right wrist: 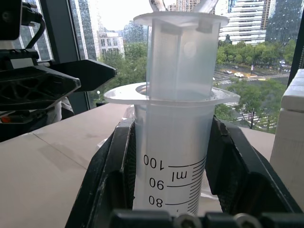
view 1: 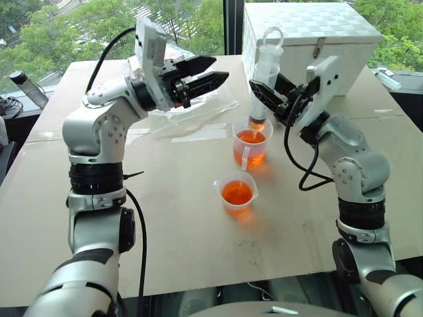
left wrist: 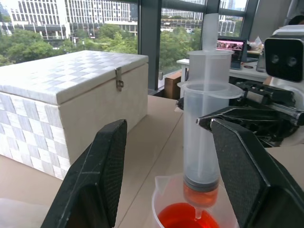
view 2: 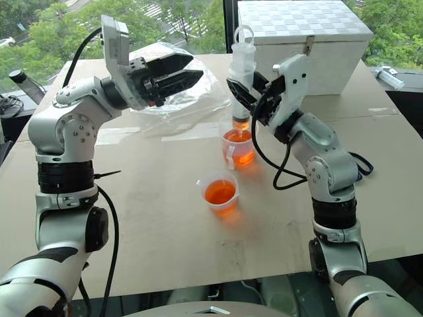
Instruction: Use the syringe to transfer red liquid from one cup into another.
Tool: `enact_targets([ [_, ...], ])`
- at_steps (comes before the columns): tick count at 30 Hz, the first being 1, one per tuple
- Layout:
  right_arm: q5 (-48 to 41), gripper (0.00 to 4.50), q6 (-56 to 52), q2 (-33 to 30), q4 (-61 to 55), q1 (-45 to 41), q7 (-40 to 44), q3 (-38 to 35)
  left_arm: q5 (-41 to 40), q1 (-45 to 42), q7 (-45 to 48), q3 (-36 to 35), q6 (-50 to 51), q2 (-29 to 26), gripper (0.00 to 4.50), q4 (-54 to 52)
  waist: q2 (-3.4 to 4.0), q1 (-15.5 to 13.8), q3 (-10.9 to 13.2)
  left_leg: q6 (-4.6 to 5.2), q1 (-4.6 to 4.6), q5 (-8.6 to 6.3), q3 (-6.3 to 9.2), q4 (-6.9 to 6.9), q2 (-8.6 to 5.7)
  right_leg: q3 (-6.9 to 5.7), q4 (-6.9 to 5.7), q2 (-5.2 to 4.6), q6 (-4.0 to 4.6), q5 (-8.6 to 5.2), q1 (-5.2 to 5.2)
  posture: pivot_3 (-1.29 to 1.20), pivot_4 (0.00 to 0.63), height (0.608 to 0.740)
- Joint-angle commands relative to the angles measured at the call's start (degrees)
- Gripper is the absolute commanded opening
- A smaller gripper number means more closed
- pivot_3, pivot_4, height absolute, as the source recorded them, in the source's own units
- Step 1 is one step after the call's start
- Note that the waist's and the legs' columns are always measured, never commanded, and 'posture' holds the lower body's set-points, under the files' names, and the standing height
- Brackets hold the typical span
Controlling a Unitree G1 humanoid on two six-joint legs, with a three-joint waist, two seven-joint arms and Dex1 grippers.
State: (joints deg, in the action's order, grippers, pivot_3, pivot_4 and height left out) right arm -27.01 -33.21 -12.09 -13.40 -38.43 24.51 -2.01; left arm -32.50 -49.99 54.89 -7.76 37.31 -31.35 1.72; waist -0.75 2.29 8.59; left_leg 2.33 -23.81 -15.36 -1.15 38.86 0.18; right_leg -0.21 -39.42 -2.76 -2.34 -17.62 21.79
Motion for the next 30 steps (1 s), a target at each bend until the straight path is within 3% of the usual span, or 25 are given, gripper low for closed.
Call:
enact_targets([
  [1,-0.6,1.59,1.9,-0.3,-2.3,-0.9,0.2,-0.8,-0.7,-0.3,0.5,-0.2,-0.5,-1.4,2.88,-2.4,0.00,0.0,0.0,0.00,0.01,0.00,0.00,0.00,0.00,0.00,0.00,0.00,0.00,0.00,0.00,0.00,0.150,0.740],
  [8,-12.9,1.59,-3.8,-0.9,-10.0,-2.0,0.7,-6.4,-3.8,-2.5,2.5,-1.2,0.2,-2.1,2.88,-1.3,0.00,-0.1,0.0,0.00,-0.01,0.00,0.02,0.00,0.00,-0.02,0.01,0.00,0.00,0.00,0.00,0.00,0.150,0.740],
  [15,-26.3,1.59,-7.9,-6.2,-16.6,0.2,3.4,-10.3,-7.8,-5.6,6.1,-2.1,1.8,-2.8,2.88,0.7,0.00,-0.2,0.0,0.01,0.01,-0.01,0.03,0.00,0.00,-0.04,0.04,-0.01,0.00,0.00,-0.03,0.00,0.150,0.740],
  [19,-33.2,1.59,-10.5,-10.3,-21.9,5.3,7.0,-8.6,-11.4,-7.4,11.6,-1.4,3.9,-3.7,2.88,0.7,-0.01,-0.3,0.0,0.02,-0.01,-0.01,0.04,0.00,0.01,-0.04,0.09,-0.01,0.00,0.00,-0.05,0.00,0.150,0.740],
  [24,-35.8,1.59,-10.7,-10.6,-23.9,8.4,7.1,-5.0,-16.9,-7.0,19.6,-1.1,7.6,-5.3,2.88,-1.4,-0.01,0.1,0.0,0.03,0.01,-0.02,0.02,0.00,0.03,0.01,0.42,0.02,0.00,0.00,-0.07,0.00,0.150,0.740],
  [30,-36.0,1.59,-10.0,-10.1,-23.6,10.5,8.6,-0.9,-16.2,-8.1,21.9,0.6,6.8,-4.7,2.88,0.0,-0.01,-0.3,0.0,0.03,0.00,-0.02,0.02,0.02,0.06,-0.01,0.44,0.03,0.00,0.00,-0.08,0.00,0.150,0.740],
])
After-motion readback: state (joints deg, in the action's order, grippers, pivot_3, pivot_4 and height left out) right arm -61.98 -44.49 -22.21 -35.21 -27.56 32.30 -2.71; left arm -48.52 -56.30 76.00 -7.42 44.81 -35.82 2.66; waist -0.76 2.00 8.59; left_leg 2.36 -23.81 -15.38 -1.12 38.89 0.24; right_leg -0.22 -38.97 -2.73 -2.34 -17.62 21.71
